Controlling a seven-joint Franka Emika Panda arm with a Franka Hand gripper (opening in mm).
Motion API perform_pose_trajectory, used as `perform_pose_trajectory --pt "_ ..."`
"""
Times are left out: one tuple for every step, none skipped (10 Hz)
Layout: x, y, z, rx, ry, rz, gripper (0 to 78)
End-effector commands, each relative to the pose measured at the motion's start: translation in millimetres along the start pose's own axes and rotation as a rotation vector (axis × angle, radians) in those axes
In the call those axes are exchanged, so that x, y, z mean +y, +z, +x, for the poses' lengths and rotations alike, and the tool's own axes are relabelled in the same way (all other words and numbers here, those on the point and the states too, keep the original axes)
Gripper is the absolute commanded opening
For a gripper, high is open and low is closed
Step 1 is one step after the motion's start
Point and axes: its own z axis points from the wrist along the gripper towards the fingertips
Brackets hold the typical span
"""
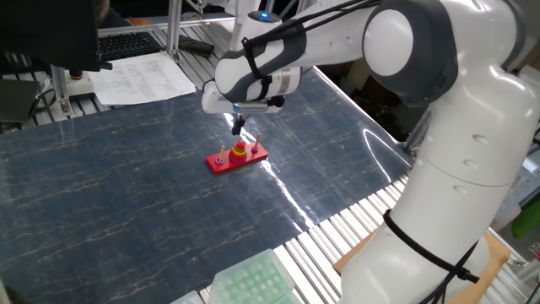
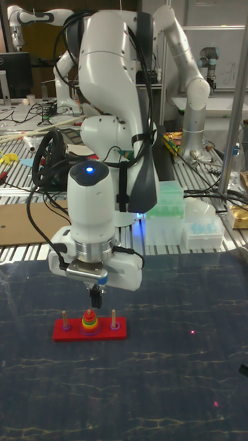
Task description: Take out one Hanoi block and throw it aside
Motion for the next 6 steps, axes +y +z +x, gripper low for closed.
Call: perform_pose_trajectory --pt "-17.2 5.7 7.5 -0.007 -0.010 -0.009 0.0" --pt "-25.5 10.6 7.2 -0.009 -0.031 -0.013 0.0" --pt "-26.8 11.2 7.2 -0.009 -0.032 -0.015 0.0" --pt "-31.1 14.0 9.5 -0.008 -0.029 -0.021 0.0" --pt "-31.6 14.7 11.4 -0.011 -0.026 -0.020 0.0" --pt "-31.7 14.8 11.7 -0.008 -0.025 -0.024 0.0"
